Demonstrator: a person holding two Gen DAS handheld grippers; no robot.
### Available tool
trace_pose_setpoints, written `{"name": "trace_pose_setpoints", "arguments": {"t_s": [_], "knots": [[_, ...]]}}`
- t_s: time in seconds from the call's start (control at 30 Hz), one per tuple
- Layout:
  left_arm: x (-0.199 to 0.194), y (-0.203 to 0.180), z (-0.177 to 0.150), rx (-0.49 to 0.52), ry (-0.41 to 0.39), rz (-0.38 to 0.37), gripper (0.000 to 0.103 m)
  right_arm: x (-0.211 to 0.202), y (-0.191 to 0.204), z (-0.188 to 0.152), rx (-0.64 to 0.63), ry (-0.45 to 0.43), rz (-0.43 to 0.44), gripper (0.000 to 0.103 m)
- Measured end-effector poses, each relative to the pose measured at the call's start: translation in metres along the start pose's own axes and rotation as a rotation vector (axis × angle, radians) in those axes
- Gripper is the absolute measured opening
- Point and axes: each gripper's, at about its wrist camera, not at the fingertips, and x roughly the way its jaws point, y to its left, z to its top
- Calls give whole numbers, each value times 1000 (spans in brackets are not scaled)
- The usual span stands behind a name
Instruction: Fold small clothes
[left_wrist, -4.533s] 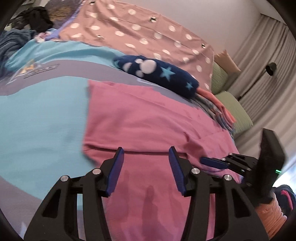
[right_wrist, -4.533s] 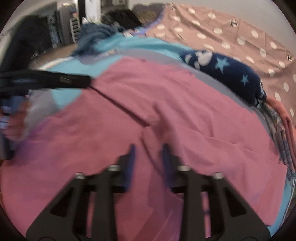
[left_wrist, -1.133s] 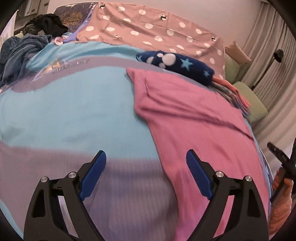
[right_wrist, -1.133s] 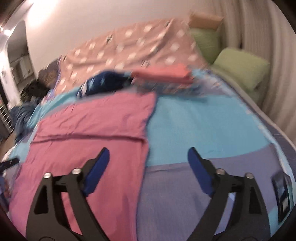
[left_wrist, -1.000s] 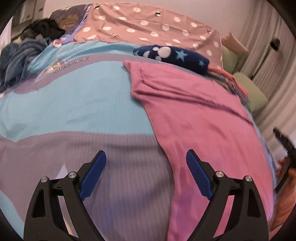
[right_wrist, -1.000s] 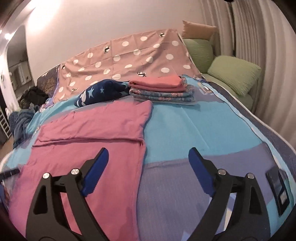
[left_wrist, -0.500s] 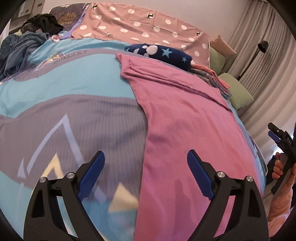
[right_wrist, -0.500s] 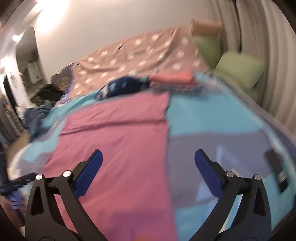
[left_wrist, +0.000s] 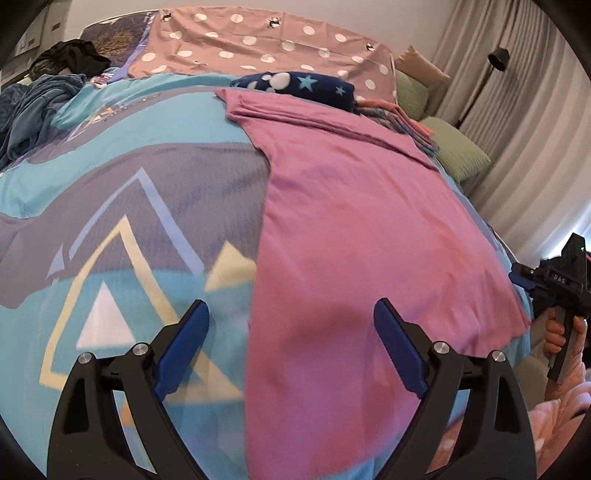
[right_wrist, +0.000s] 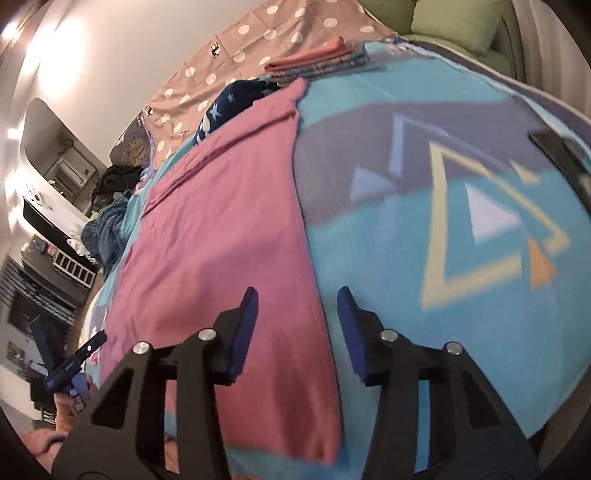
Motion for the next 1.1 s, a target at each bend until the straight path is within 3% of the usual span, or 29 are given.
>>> {"name": "trace_pose_setpoints", "arguments": {"t_s": [0.13, 0.37, 0.53, 0.63, 0.67, 0.73, 0.83, 0.97, 1.0, 1.1], "knots": [[-12, -1, -15, 14, 24, -1, 91, -18, -13, -25, 18, 5, 68, 46], [-39, 8, -44, -69, 66, -107, 91, -36, -29, -53, 54, 57, 173, 46], [-38, 15, -53, -139, 31, -162, 91, -25, -36, -53, 89, 86, 299, 63], [-31, 18, -49, -164, -10, -198, 91, -16, -39, -46, 124, 100, 374, 63], [-29, 19, -48, -169, -15, -207, 91, -15, -39, -43, 132, 107, 385, 63], [-30, 19, -46, -175, -5, -206, 88, -18, -39, -42, 132, 123, 370, 52], [-40, 16, -52, -142, 33, -190, 83, -27, -38, -46, 109, 152, 350, 50], [-35, 17, -50, -95, 42, -193, 83, -20, -41, -47, 109, 159, 356, 50], [-30, 17, -45, -96, 30, -202, 83, -14, -41, -45, 134, 158, 380, 56], [-17, 19, -34, -122, -2, -293, 83, -6, -33, -39, 120, 155, 435, 60]]}}
